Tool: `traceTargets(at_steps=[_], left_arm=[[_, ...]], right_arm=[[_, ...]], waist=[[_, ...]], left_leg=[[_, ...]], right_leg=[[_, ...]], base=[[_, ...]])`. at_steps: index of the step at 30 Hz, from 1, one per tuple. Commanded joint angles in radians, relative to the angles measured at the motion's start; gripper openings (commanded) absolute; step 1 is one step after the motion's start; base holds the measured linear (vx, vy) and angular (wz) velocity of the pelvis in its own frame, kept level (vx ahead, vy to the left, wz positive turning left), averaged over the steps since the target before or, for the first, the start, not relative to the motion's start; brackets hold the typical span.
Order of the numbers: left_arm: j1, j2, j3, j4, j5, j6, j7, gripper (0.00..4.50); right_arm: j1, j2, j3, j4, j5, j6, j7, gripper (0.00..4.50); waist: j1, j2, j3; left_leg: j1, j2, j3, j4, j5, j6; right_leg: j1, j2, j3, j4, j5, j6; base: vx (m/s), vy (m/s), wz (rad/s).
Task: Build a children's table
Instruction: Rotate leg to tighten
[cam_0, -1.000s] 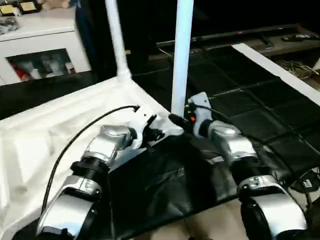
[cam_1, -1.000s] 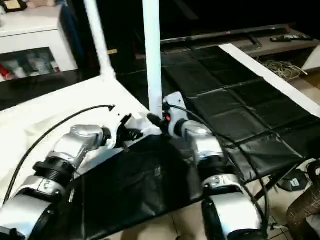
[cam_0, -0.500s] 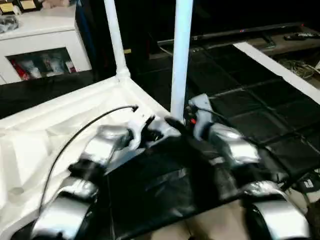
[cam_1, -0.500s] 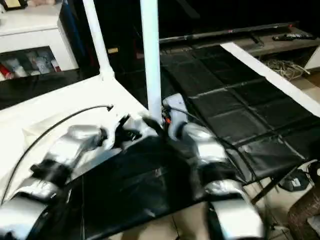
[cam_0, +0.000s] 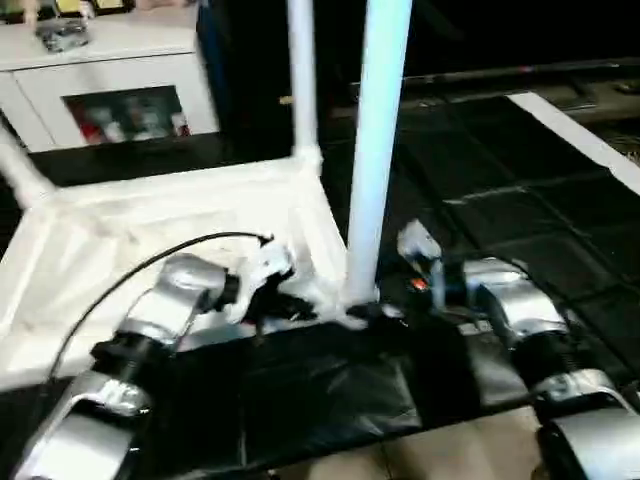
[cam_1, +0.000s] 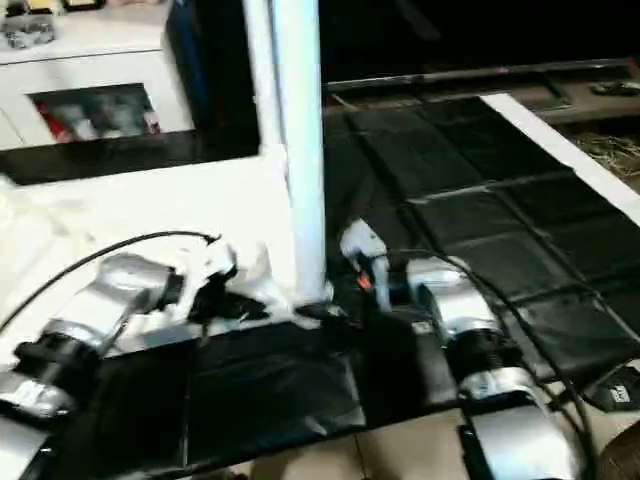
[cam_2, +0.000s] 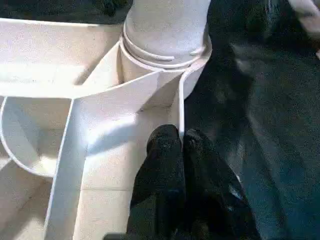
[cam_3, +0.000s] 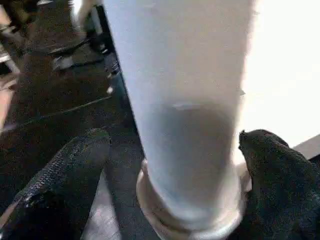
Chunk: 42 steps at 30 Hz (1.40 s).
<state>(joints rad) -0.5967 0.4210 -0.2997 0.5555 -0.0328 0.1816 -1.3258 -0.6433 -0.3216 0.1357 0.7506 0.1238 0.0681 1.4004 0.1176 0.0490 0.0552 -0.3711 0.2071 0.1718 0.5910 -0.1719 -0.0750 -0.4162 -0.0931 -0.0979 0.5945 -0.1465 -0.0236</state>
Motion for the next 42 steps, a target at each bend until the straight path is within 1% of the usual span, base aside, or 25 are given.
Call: traceTargets(at_steps=[1,2,3,4,6,7,8,9,12,14,18,19,22,24,27,30,31,33,34,35,36,37,38,40,42], left_arm=[[0.002,0.023,-0.041,-0.057,-0.005,-0.042,-0.101,0.00],[0.004,0.032,-0.049,-0.062,-0.002,-0.049,-0.115,0.00],[0.006,0.039,-0.055,-0.065,0.001,-0.058,-0.126,0.00],[0.006,0.040,-0.057,-0.066,0.001,-0.059,-0.129,0.00],[0.009,0.048,-0.066,-0.072,0.003,-0.070,-0.146,0.00],[0.009,0.048,-0.066,-0.072,0.003,-0.070,-0.146,0.00],[0.011,0.050,-0.071,-0.075,0.003,-0.076,-0.153,0.00],[0.013,0.051,-0.078,-0.081,0.004,-0.081,-0.160,0.00],[0.016,0.049,-0.083,-0.090,0.003,-0.080,-0.163,0.00],[0.019,0.052,-0.089,-0.098,0.002,-0.083,-0.169,0.00],[0.024,0.053,-0.094,-0.105,0.002,-0.088,-0.177,0.00],[0.025,0.054,-0.096,-0.107,0.002,-0.089,-0.179,0.00],[0.027,0.057,-0.098,-0.110,0.003,-0.090,-0.182,0.00],[0.028,0.059,-0.099,-0.111,0.003,-0.091,-0.183,0.00],[0.029,0.061,-0.101,-0.111,0.004,-0.091,-0.180,0.00],[0.030,0.051,-0.093,-0.097,0.016,-0.077,-0.135,0.00],[0.028,0.043,-0.088,-0.088,0.019,-0.068,-0.114,0.00],[0.022,0.027,-0.077,-0.073,0.020,-0.052,-0.079,0.00],[0.019,0.017,-0.068,-0.067,0.018,-0.038,-0.055,0.00],[0.018,0.006,-0.058,-0.065,0.011,-0.022,-0.038,0.00],[0.017,-0.007,-0.046,-0.066,-0.002,-0.001,-0.022,0.00],[0.016,-0.014,-0.038,-0.068,-0.010,0.013,-0.013,0.00],[0.015,-0.030,-0.025,-0.072,-0.019,0.033,0.012,0.00],[0.014,-0.063,-0.003,-0.085,-0.030,0.074,0.072,0.00],[0.013,-0.081,0.006,-0.087,-0.032,0.095,0.105,0.00]], right_arm=[[-0.026,-0.018,0.023,0.008,0.006,-0.024,0.085,4.46],[-0.030,-0.021,0.029,0.013,0.009,-0.028,0.108,4.46],[-0.031,-0.022,0.034,0.015,0.010,-0.029,0.123,4.30],[-0.032,-0.022,0.035,0.015,0.010,-0.029,0.126,4.12],[-0.034,-0.020,0.044,0.020,0.015,-0.029,0.154,4.07],[-0.034,-0.020,0.044,0.020,0.015,-0.029,0.154,3.94],[-0.034,-0.019,0.048,0.021,0.018,-0.027,0.170,3.94],[-0.035,-0.012,0.054,0.026,0.018,-0.032,0.190,3.78],[-0.037,-0.003,0.056,0.029,0.020,-0.033,0.198,3.71],[-0.044,0.004,0.060,0.038,0.020,-0.038,0.208,3.39],[-0.051,0.013,0.066,0.047,0.024,-0.045,0.214,3.18],[-0.052,0.014,0.069,0.049,0.025,-0.046,0.214,2.95],[-0.053,0.014,0.086,0.053,0.034,-0.044,0.214,2.83],[-0.052,0.012,0.096,0.052,0.044,-0.038,0.214,2.55],[-0.050,0.008,0.106,0.051,0.056,-0.030,0.214,2.43],[-0.031,0.003,0.112,0.029,0.070,-0.016,0.214,2.22],[-0.024,0.002,0.111,0.023,0.078,-0.008,0.214,2.20],[-0.010,0.007,0.097,0.011,0.088,0.006,0.214,2.17],[-0.001,0.010,0.086,0.001,0.095,0.020,0.214,2.15],[0.007,0.014,0.075,-0.006,0.097,0.030,0.213,2.15],[0.018,0.018,0.067,-0.016,0.101,0.039,0.207,2.13],[0.025,0.019,0.062,-0.022,0.103,0.043,0.202,2.13],[0.041,0.022,0.060,-0.039,0.109,0.057,0.182,2.12],[0.074,0.041,0.047,-0.066,0.115,0.085,0.100,2.12],[0.085,0.055,0.039,-0.071,0.115,0.100,0.047,2.11]], waist=[[-0.002,-0.010,-0.075],[-0.003,-0.010,-0.074],[-0.003,-0.014,-0.073],[-0.002,-0.011,-0.072],[0.000,-0.011,-0.073],[0.002,-0.012,-0.072],[0.002,-0.013,-0.073],[0.004,-0.013,-0.073],[0.005,-0.013,-0.073],[0.006,-0.014,-0.073],[0.009,-0.013,-0.074],[0.009,-0.013,-0.074],[0.012,-0.013,-0.075],[0.013,-0.011,-0.075],[0.013,-0.012,-0.074],[0.013,-0.012,-0.072],[0.013,-0.008,-0.072],[0.012,-0.011,-0.071],[0.016,-0.011,-0.069],[0.018,-0.011,-0.071],[0.019,-0.007,-0.070],[0.018,-0.010,-0.069],[0.017,-0.008,-0.069],[0.016,-0.010,-0.069],[0.013,-0.012,-0.069]], left_leg=[[0.012,0.025,-0.001,-0.069,-0.268,0.057],[0.010,0.024,-0.001,-0.069,-0.264,0.059],[0.010,0.023,0.000,-0.068,-0.262,0.061],[0.011,0.024,0.000,-0.069,-0.259,0.061],[0.014,0.025,0.000,-0.069,-0.261,0.059],[0.014,0.026,0.000,-0.070,-0.261,0.057],[0.014,0.027,0.000,-0.070,-0.260,0.056],[0.014,0.027,-0.001,-0.070,-0.264,0.056],[0.013,0.027,-0.001,-0.071,-0.265,0.053],[0.014,0.026,-0.001,-0.070,-0.261,0.053],[0.013,0.027,-0.001,-0.070,-0.252,0.053],[0.013,0.027,-0.001,-0.070,-0.251,0.054],[0.013,0.027,-0.001,-0.070,-0.247,0.054],[0.012,0.027,-0.001,-0.070,-0.248,0.055],[0.012,0.027,-0.001,-0.071,-0.256,0.052],[0.015,0.026,-0.001,-0.072,-0.275,0.044],[0.016,0.027,-0.002,-0.072,-0.279,0.040],[0.018,0.026,-0.001,-0.073,-0.287,0.039],[0.023,0.026,0.001,-0.072,-0.298,0.039],[0.024,0.026,0.000,-0.071,-0.297,0.038],[0.025,0.026,0.000,-0.071,-0.301,0.036],[0.024,0.026,0.000,-0.072,-0.307,0.036],[0.021,0.025,-0.001,-0.073,-0.308,0.034],[0.021,0.024,-0.002,-0.073,-0.302,0.033],[0.017,0.021,-0.004,-0.074,-0.298,0.031]], right_leg=[[0.058,-0.054,0.043,-0.069,-0.335,-0.204],[0.059,-0.054,0.044,-0.068,-0.334,-0.204],[0.058,-0.053,0.044,-0.069,-0.341,-0.203],[0.057,-0.053,0.044,-0.070,-0.351,-0.201],[0.055,-0.054,0.045,-0.071,-0.359,-0.200],[0.054,-0.054,0.045,-0.071,-0.365,-0.199],[0.055,-0.054,0.045,-0.071,-0.364,-0.199],[0.054,-0.054,0.045,-0.070,-0.366,-0.200],[0.055,-0.055,0.045,-0.070,-0.366,-0.199],[0.055,-0.055,0.046,-0.070,-0.368,-0.198],[0.056,-0.055,0.046,-0.068,-0.358,-0.198],[0.055,-0.055,0.046,-0.068,-0.355,-0.199],[0.056,-0.054,0.045,-0.067,-0.349,-0.200],[0.056,-0.054,0.046,-0.067,-0.342,-0.201],[0.055,-0.053,0.045,-0.066,-0.349,-0.199],[0.055,-0.053,0.046,-0.071,-0.388,-0.186],[0.054,-0.053,0.046,-0.070,-0.386,-0.189],[0.053,-0.051,0.047,-0.072,-0.388,-0.188],[0.051,-0.052,0.048,-0.076,-0.405,-0.187],[0.051,-0.054,0.048,-0.076,-0.408,-0.187],[0.050,-0.054,0.048,-0.077,-0.413,-0.189],[0.052,-0.053,0.047,-0.078,-0.425,-0.185],[0.055,-0.053,0.047,-0.077,-0.428,-0.181],[0.055,-0.053,0.045,-0.081,-0.439,-0.168],[0.058,-0.053,0.042,-0.083,-0.460,-0.154]], base=[[0.000,0.000,0.00],[0.000,0.000,0.00],[0.000,0.000,0.00],[0.000,0.000,0.00],[0.000,0.000,0.00],[0.000,0.000,0.00],[0.000,0.000,0.00],[0.000,0.000,0.00],[0.000,0.000,0.00],[0.000,0.000,0.00],[0.000,0.000,0.00],[0.000,0.000,0.00],[0.000,0.000,0.00],[0.000,0.000,0.00],[0.000,0.000,0.00],[0.000,0.000,0.00],[0.000,0.000,0.00],[0.000,0.000,0.00],[0.000,0.000,0.00],[0.000,0.000,0.00],[0.000,0.000,0.00],[0.000,0.000,0.00],[0.000,0.000,0.00],[0.000,0.000,0.00],[0.000,0.000,0.00]])
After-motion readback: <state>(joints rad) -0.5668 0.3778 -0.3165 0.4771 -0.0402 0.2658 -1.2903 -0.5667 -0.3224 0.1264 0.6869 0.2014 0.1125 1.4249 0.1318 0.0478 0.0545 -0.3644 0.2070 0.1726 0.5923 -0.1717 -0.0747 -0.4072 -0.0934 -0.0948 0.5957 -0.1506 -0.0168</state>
